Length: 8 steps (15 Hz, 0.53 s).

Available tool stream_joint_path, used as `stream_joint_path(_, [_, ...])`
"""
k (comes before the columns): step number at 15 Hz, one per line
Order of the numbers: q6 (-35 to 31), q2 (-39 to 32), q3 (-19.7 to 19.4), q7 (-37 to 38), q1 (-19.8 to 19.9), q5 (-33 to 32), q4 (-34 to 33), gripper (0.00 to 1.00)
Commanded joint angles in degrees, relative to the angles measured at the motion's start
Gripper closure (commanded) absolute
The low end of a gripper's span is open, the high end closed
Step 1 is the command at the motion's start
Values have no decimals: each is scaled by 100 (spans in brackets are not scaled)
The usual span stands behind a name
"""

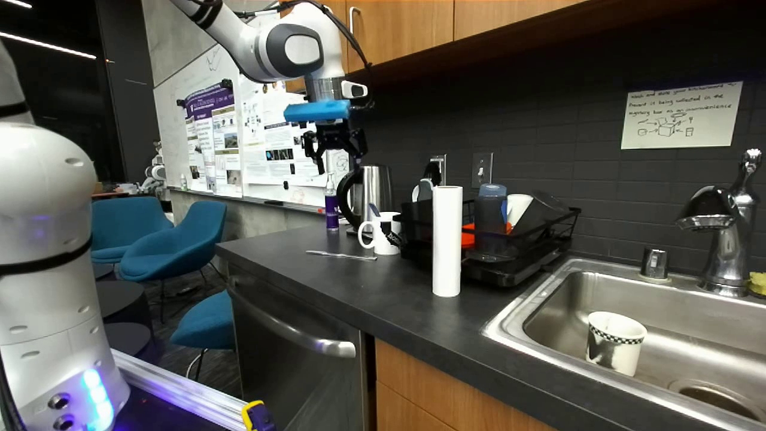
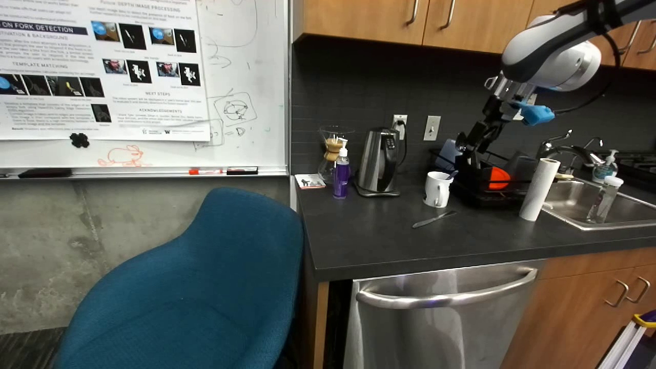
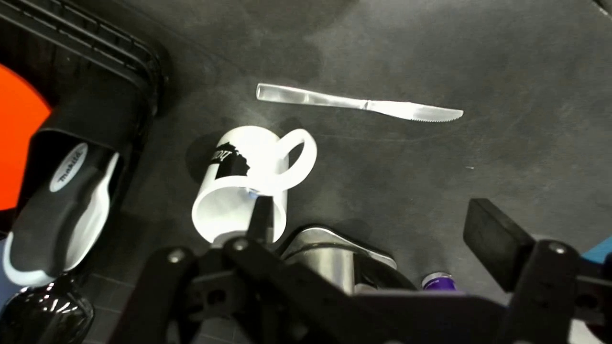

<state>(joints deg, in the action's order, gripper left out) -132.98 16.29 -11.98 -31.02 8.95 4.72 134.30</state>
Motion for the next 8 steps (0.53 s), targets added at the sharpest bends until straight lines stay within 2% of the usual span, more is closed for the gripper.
stream_joint_path(1, [202,183,-98,55,-172,61,201,0])
stream_joint_path(4, [102,102,108,939,-79,-229,305,0])
stream_joint_path(8, [67,6,329,2581,85,-587,505,0])
